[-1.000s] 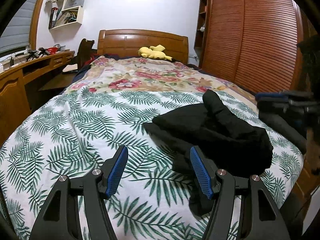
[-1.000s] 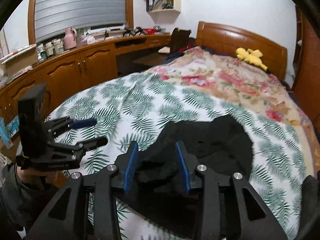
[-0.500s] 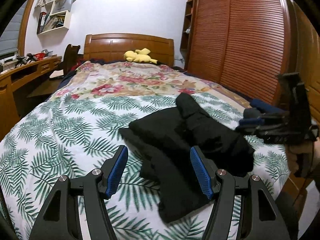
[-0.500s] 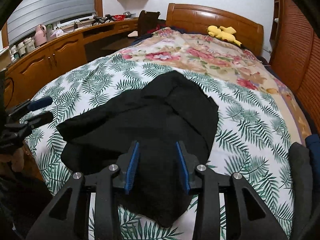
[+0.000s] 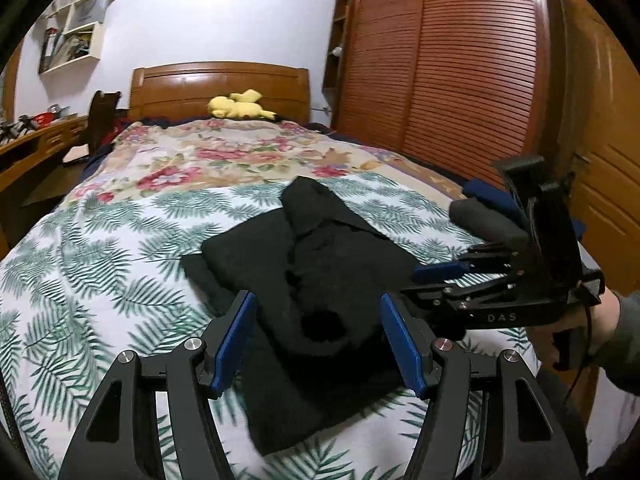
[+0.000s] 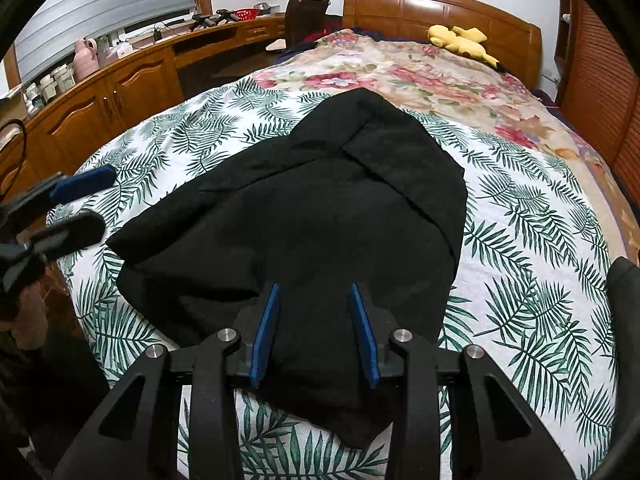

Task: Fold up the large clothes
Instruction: 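Grasp the folded coat bundle with the left gripper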

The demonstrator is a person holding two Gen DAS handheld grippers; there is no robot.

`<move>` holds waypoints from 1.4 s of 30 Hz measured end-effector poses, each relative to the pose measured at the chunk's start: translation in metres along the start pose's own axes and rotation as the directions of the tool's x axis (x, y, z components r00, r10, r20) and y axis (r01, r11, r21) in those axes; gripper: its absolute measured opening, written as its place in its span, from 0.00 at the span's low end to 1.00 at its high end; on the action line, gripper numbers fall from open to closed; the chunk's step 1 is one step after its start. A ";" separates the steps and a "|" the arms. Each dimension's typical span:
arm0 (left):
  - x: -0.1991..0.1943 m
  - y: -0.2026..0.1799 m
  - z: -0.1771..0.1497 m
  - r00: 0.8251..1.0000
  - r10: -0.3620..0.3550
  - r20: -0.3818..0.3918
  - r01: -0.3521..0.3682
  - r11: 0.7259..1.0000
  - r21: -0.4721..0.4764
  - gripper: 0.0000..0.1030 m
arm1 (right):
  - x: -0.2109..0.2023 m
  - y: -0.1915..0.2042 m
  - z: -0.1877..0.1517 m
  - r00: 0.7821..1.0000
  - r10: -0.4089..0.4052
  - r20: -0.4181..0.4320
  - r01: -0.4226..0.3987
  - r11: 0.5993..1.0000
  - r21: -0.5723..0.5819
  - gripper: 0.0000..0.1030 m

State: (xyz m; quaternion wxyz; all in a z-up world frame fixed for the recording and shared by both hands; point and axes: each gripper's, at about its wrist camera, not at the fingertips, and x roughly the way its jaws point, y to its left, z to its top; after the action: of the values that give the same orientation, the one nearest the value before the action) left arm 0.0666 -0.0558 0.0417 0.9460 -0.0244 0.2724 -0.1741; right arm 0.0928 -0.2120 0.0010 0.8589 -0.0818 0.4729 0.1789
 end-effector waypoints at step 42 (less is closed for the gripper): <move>0.004 0.038 -0.030 0.988 0.102 -0.116 -0.111 0.991 -0.076 0.03 | 0.023 -0.042 0.018 0.999 0.022 0.034 -0.020 0.998 -0.058 0.45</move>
State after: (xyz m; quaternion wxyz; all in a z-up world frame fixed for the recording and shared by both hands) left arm 0.0656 -0.0198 0.0085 0.9353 -0.0391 0.3330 -0.1131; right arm 0.1344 -0.2399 -0.0102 0.8623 -0.0983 0.4534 0.2030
